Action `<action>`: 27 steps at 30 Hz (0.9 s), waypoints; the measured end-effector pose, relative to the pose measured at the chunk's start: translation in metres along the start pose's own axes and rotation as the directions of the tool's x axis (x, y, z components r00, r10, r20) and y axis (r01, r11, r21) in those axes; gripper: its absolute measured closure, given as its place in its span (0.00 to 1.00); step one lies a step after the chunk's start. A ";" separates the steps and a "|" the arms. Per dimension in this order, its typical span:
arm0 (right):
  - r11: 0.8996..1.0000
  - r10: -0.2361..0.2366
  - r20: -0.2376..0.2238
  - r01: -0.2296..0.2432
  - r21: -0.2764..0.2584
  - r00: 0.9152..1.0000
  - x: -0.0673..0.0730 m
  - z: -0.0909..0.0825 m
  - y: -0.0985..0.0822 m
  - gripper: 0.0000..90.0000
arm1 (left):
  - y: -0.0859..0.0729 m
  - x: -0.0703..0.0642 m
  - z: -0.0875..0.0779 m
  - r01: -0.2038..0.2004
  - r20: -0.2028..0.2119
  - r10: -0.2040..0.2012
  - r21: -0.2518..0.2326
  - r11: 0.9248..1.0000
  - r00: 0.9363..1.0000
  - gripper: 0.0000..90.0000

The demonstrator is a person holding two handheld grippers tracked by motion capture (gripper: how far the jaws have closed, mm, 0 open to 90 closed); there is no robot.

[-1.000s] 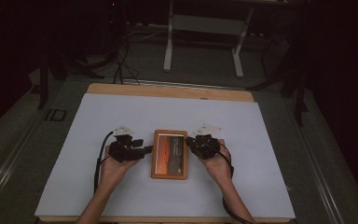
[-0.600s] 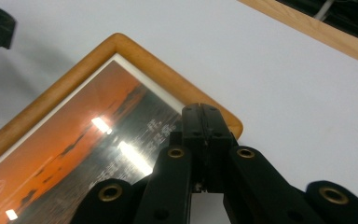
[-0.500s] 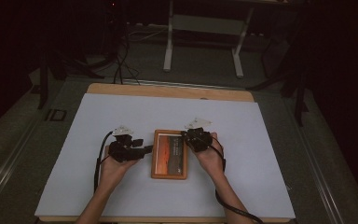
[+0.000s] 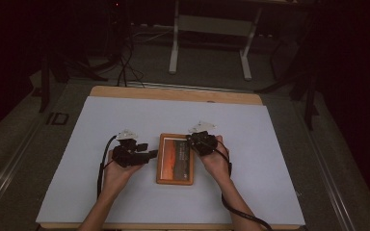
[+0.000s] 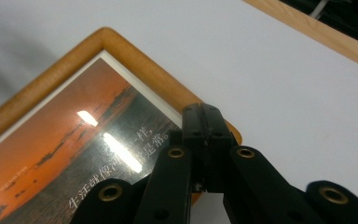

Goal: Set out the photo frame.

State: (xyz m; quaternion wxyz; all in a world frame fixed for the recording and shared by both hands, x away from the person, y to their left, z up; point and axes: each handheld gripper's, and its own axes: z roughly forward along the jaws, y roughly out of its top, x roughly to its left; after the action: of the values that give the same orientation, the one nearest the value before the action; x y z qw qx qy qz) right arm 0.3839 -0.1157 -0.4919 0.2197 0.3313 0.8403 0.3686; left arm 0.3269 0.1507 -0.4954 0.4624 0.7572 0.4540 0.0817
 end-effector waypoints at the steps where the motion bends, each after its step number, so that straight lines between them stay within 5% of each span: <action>1: 1.000 0.001 0.005 -0.001 0.002 1.000 0.000 0.000 0.000 1.00 | 0.000 0.000 0.000 0.002 0.001 -0.002 -0.002 1.000 1.000 0.48; 12: 0.994 0.091 0.009 -0.091 0.052 0.996 -0.020 0.009 -0.018 1.00 | 0.001 0.001 -0.002 0.014 -0.001 -0.014 -0.008 1.000 1.000 0.48; 21: 0.995 0.061 0.027 -0.063 0.081 0.998 -0.019 0.012 -0.023 1.00 | 0.001 -0.006 -0.001 0.002 0.020 -0.002 -0.006 1.000 1.000 0.48; 27: 0.994 0.074 0.017 -0.075 0.077 0.997 -0.021 0.013 -0.023 1.00 | 0.003 -0.010 -0.003 0.040 0.045 -0.040 -0.010 0.999 0.998 0.45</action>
State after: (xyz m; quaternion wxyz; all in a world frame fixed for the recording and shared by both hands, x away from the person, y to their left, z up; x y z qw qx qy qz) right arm 0.3966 -0.1363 -0.5149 0.1987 0.3735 0.8394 0.3412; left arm 0.3214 0.1449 -0.4880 0.4783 0.7471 0.4580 0.0579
